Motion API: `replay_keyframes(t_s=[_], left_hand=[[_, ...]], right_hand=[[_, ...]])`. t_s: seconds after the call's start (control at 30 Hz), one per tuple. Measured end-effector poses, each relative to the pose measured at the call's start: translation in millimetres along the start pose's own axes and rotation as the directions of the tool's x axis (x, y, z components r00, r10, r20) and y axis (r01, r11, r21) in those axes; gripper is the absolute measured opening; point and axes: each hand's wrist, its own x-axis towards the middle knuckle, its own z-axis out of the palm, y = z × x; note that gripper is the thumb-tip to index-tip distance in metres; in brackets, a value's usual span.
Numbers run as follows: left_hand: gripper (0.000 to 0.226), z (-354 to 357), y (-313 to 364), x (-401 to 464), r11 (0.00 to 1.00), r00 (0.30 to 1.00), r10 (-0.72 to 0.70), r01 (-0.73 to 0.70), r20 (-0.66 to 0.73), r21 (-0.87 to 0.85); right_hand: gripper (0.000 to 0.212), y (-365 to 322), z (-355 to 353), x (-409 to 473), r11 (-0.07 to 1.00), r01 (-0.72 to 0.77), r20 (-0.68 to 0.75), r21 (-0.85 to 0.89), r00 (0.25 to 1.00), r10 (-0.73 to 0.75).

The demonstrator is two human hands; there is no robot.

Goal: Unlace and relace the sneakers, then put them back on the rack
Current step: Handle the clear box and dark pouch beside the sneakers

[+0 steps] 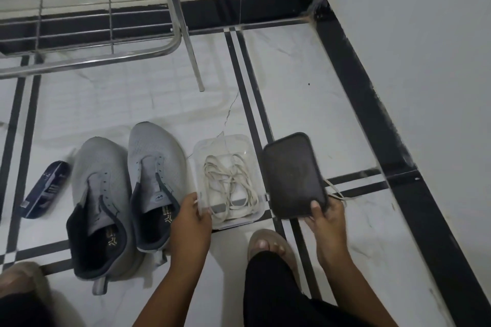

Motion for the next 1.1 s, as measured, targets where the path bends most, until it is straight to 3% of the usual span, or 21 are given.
replay_keyframes(t_s=[0.13,0.23,0.33,0.4,0.47,0.53,0.6,0.63,0.7,0.73,0.83,0.9,0.97,1.03,1.1], left_hand=[[0.037,11,7,1,1.0,0.999,0.017,-0.016,0.046,-0.023],[0.032,25,16,-6,0.995,0.994,0.066,-0.059,0.092,-0.078],[0.028,37,26,-15,0.991,0.986,0.097,-0.084,0.133,-0.101],[0.028,43,32,-19,0.991,0.981,0.108,-0.094,0.163,-0.092],[0.026,47,36,-21,0.991,0.974,0.106,-0.087,0.202,-0.101],[0.022,46,38,-20,0.991,0.963,0.109,-0.088,0.248,-0.097],[0.026,41,40,-22,0.991,0.964,0.135,-0.129,0.23,-0.042],[0.03,34,39,-23,0.986,0.972,0.164,-0.166,0.166,0.0],[0.034,15,38,-23,0.957,0.96,0.279,-0.277,-0.011,0.085],[0.032,3,36,-21,0.93,0.933,0.351,-0.338,-0.078,0.143],[0.029,-25,16,-5,0.835,0.861,0.474,-0.374,-0.183,0.404],[0.036,-38,-1,6,0.812,0.888,0.415,-0.263,-0.199,0.521],[0.046,-46,-15,13,0.816,0.931,0.323,-0.183,-0.169,0.549],[0.052,-48,-24,14,0.813,0.94,0.313,-0.192,-0.135,0.55],[0.051,-47,-26,14,0.815,0.938,0.328,-0.222,-0.11,0.535]], right_hand=[[0.027,-5,-40,20,0.998,-0.022,-0.21,0.066,0.977,0.035],[0.03,-6,-65,38,0.994,-0.057,-0.291,0.09,0.953,0.081],[0.042,-17,-65,36,0.984,-0.082,-0.399,-0.156,0.917,0.013],[0.058,-35,-52,23,0.919,0.062,-0.425,-0.39,0.873,-0.24],[0.047,-64,-26,1,0.805,0.331,-0.253,-0.493,0.83,-0.497],[0.03,-87,9,-14,0.641,0.535,0.119,-0.55,0.81,-0.574],[0.038,-94,47,-17,0.411,0.661,0.515,-0.628,0.749,-0.417],[0.053,-91,65,-14,0.258,0.693,0.633,-0.673,0.721,-0.283],[0.092,-75,90,-1,0.007,0.659,0.658,-0.752,0.752,-0.038],[0.108,-66,98,6,-0.066,0.632,0.633,-0.772,0.774,0.013],[0.123,-46,102,22,-0.199,0.623,0.631,-0.756,0.775,0.029],[0.111,-39,100,29,-0.24,0.664,0.679,-0.708,0.733,0.024],[0.078,-34,97,32,-0.133,0.712,0.712,-0.689,0.7,0.058],[0.038,-33,94,31,-0.023,0.737,0.734,-0.676,0.676,0.061],[0.015,-40,92,30,0.068,0.694,0.697,-0.717,0.714,0.061]])
